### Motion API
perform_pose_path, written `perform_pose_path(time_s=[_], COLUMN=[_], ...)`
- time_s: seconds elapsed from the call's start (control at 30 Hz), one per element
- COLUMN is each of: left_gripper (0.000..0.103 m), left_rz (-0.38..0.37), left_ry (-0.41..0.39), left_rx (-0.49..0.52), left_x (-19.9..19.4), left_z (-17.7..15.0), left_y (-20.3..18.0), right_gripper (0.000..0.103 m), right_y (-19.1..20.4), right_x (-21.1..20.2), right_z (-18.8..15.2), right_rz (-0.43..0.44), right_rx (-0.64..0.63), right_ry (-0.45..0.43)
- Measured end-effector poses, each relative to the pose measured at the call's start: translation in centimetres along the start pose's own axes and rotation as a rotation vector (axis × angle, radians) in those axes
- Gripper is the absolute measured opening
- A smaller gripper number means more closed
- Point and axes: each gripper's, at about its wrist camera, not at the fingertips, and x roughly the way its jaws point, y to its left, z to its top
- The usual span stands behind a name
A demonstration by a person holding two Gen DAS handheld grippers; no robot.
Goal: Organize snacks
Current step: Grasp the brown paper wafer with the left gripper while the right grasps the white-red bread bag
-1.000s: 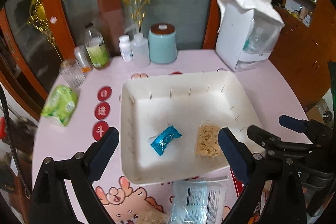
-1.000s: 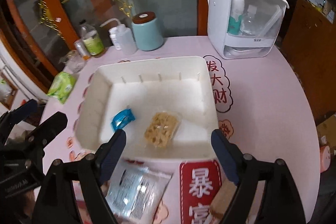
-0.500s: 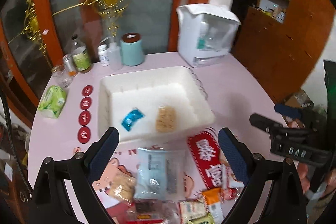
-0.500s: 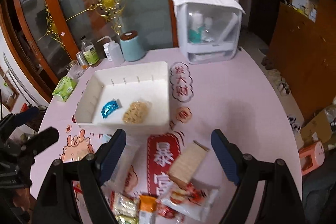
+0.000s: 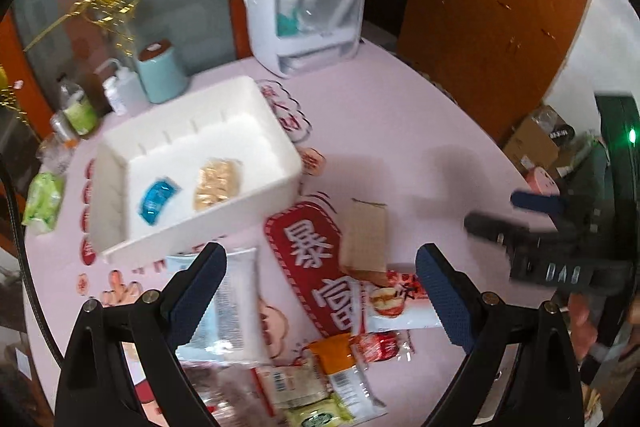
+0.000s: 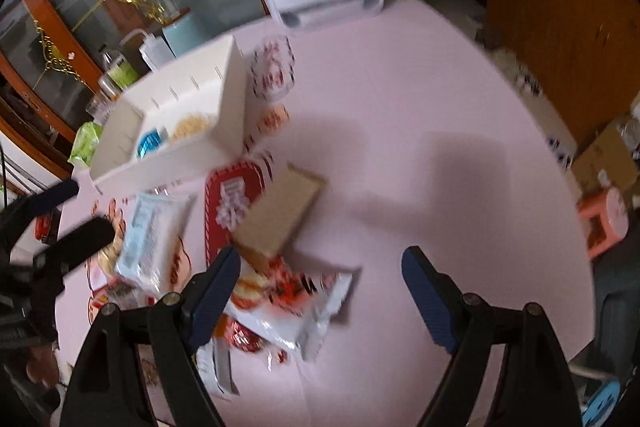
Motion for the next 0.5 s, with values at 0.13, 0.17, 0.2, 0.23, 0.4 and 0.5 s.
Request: perform_pose_path(time_s=[0.13, 0.17, 0.2, 0.23, 0.4, 0.5], left_gripper=[0.095, 0.095, 0.095, 0.095, 0.095, 0.095], left_rz=[-0.005, -0.009, -0.013, -0.019, -0.034, -0.041], left_ry=[0.037, 0.048, 0.058, 0.073, 0.15, 0.204], left_rx=[0.041, 0.053, 0.064, 0.078, 0.115, 0.143], left_x=[3.1, 4.0, 5.0, 6.1, 11.1, 14.0], left_z=[0.4, 0.5, 0.6, 0.8, 1.1, 1.1], left_y=[-1.7, -2.0, -2.4, -2.8, -3.9, -4.5], right_gripper=[0.084, 0.084, 0.084, 0.084, 0.084, 0.074], right_y=[-1.2, -1.5, -1.6, -1.7, -1.9, -1.8], right_x=[2.9, 4.0, 4.6, 5.4, 8.0, 9.2], right_z=[-1.9, -2.5, -2.9, -3.2, -4.1, -4.4], right_rz=[0.049, 0.067, 0.08, 0.099, 0.168, 0.215], right_rx=[0.054, 0.073, 0.086, 0.103, 0.166, 0.189], right_ry=[0.071, 0.094, 0.106, 0.121, 0.156, 0.179])
